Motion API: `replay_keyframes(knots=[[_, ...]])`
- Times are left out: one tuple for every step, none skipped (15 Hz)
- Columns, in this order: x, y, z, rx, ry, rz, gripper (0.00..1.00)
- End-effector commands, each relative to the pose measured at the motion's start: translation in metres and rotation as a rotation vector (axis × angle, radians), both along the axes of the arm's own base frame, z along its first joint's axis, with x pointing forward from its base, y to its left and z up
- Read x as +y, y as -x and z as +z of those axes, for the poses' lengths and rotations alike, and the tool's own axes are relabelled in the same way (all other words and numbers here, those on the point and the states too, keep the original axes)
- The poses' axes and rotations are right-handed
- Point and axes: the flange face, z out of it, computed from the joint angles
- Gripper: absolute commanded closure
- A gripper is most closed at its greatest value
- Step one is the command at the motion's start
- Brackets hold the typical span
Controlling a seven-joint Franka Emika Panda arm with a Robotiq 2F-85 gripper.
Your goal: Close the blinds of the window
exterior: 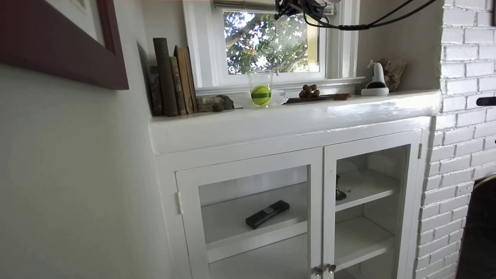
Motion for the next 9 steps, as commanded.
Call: replay_keyframes(knots=[[-0.020, 0.015, 0.036, -0.061, 0.006, -0.049, 0.99], [-0.025, 0.019, 0.044, -0.071, 0.006, -0.060, 0.99], [-0.029, 0.024, 0.051, -0.083, 0.011, -0.075, 0.99], [-0.031, 0.027, 0.057, -0.094, 0.011, -0.083, 0.99], [-0.033, 0.029, 0.061, -0.099, 0.008, -0.085, 0.99], [-0.035, 0.031, 0.064, -0.103, 0.012, -0.093, 0.99], [-0.033, 0.032, 0.065, -0.098, 0.001, -0.086, 0.99], [-0.029, 0.032, 0.067, -0.091, -0.004, -0.076, 0.99], [-0.024, 0.032, 0.066, -0.079, -0.011, -0.064, 0.99]])
